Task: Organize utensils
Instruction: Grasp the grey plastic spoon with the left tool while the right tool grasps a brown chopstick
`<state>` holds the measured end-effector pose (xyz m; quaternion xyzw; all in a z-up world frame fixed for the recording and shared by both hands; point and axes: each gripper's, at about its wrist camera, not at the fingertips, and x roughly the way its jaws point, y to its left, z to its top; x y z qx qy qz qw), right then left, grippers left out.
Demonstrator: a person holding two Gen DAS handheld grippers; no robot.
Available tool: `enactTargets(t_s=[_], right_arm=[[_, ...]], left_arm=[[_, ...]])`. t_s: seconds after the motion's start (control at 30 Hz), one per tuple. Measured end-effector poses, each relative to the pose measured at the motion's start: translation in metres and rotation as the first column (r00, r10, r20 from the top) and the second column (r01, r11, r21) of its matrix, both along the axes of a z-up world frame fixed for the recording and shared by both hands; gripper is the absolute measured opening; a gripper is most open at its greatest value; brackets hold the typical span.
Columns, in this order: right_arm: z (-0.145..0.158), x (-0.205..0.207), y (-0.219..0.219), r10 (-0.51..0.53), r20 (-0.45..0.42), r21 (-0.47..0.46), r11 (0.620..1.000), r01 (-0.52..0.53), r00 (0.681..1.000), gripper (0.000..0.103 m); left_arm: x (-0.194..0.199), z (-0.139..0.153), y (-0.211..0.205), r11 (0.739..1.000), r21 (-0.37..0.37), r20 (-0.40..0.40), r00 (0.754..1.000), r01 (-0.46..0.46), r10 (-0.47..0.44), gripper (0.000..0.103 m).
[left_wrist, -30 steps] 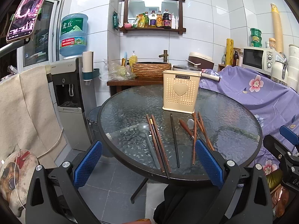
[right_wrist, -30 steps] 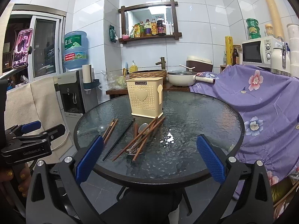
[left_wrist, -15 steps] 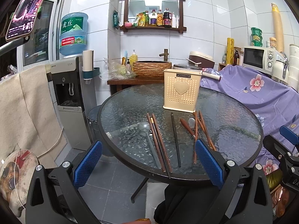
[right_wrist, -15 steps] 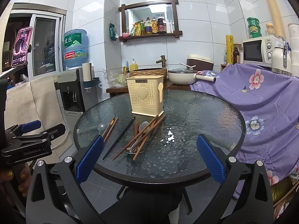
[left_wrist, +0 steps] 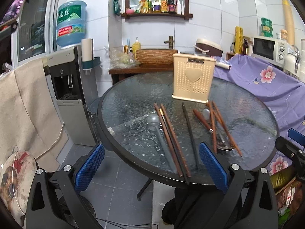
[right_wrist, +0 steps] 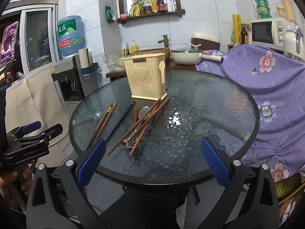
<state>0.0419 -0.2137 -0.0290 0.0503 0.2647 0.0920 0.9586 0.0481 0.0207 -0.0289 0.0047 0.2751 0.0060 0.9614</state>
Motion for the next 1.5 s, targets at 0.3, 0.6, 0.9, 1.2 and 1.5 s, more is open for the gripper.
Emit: enactTargets(t_s=[0.3, 0.6, 0.9, 1.2, 1.5], right_arm=[[-0.006, 0.050, 0.002, 0.014, -0.083, -0.029, 0.999, -0.017, 0.996, 0.095], [-0.012, 0.120, -0.003, 0.023, -0.190, 0.021, 1.000, -0.019, 0.981, 0.068], [-0.013, 0.180, 0.000, 0.028, -0.254, 0.023, 0.999, -0.023, 0.967, 0.047], [-0.028, 0.227, 0.008, 0.019, -0.333, 0.044, 0.999, -0.005, 0.943, 0.033], [-0.045, 0.263, 0.012, -0.018, -0.417, 0.075, 0.996, 0.054, 0.909, 0.024]], left_arm=[[0.048, -0.011, 0.018, 1.000, -0.005, -0.066, 0.998, -0.007, 0.007, 0.097], [0.111, -0.022, 0.025, 0.999, -0.029, -0.159, 0.986, 0.036, -0.040, 0.074], [0.149, -0.032, 0.031, 0.997, -0.056, -0.232, 0.971, 0.046, -0.057, 0.056], [0.159, -0.040, 0.033, 0.998, -0.049, -0.255, 0.966, 0.038, -0.049, 0.053], [0.157, -0.044, 0.029, 0.997, -0.062, -0.271, 0.961, 0.045, -0.060, 0.053]])
